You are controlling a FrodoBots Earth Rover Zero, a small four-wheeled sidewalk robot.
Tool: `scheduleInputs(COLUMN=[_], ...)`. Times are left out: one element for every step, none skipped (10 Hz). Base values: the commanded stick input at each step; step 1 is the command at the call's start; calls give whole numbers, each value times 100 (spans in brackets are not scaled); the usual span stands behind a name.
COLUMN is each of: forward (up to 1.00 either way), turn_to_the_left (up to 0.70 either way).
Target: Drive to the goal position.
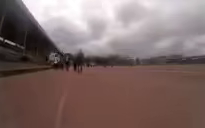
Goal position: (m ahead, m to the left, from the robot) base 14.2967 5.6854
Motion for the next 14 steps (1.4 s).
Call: scheduleInputs(forward=[100, 100, 100, 100, 100, 100, 100, 100, 100, 100, 100, 100, 100, 100], turn_to_the_left=[0, 0, 0, 0, 0, 0, 0, 0, 0, 0, 0, 0, 0, 0])
